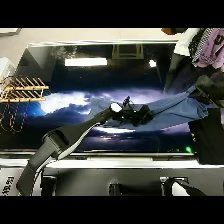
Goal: Fold the clothes and pants, and hang the long-sleeved shirts on hangers.
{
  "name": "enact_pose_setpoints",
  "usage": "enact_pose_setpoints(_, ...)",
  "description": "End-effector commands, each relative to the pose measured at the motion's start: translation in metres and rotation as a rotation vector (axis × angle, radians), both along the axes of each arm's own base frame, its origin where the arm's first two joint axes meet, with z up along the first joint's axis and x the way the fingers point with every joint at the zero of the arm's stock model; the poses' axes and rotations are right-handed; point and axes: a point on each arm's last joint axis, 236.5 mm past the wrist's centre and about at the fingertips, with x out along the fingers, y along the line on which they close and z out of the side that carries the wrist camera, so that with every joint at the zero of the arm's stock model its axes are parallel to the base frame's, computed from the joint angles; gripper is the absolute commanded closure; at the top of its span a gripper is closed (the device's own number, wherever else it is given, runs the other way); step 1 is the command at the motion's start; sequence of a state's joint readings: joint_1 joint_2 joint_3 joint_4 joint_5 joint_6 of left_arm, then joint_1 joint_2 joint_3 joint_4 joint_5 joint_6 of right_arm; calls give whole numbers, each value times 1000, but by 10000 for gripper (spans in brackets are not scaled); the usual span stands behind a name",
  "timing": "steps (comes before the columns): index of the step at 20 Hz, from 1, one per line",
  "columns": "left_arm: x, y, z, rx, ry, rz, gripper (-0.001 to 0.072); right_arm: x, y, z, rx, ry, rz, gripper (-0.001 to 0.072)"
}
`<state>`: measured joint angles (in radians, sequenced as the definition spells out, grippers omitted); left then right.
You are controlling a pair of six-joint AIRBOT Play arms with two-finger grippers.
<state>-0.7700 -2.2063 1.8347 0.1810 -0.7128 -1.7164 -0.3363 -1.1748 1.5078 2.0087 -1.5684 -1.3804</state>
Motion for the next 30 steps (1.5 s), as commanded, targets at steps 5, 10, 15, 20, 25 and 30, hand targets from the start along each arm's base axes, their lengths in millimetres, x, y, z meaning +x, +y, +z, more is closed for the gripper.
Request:
enact_pose_setpoints(5,37,123,71,168,-199,-192,697,25,42,37,206,-135,-18,689)
enact_pose_setpoints(10,63,306,147,559,-370,-165,695,41,120,49,249,-187,38,689)
enact_pose_setpoints(15,30,456,192,875,-354,-138,694,55,218,29,288,-174,94,688)
enact_pose_setpoints(20,27,506,221,934,-387,-19,694,69,315,-35,333,-101,157,688)
enact_pose_setpoints(25,32,513,220,942,-394,-6,694,74,367,-107,341,-9,142,688)
enact_pose_setpoints(30,35,513,221,942,-405,4,693,71,378,-145,342,77,121,686)
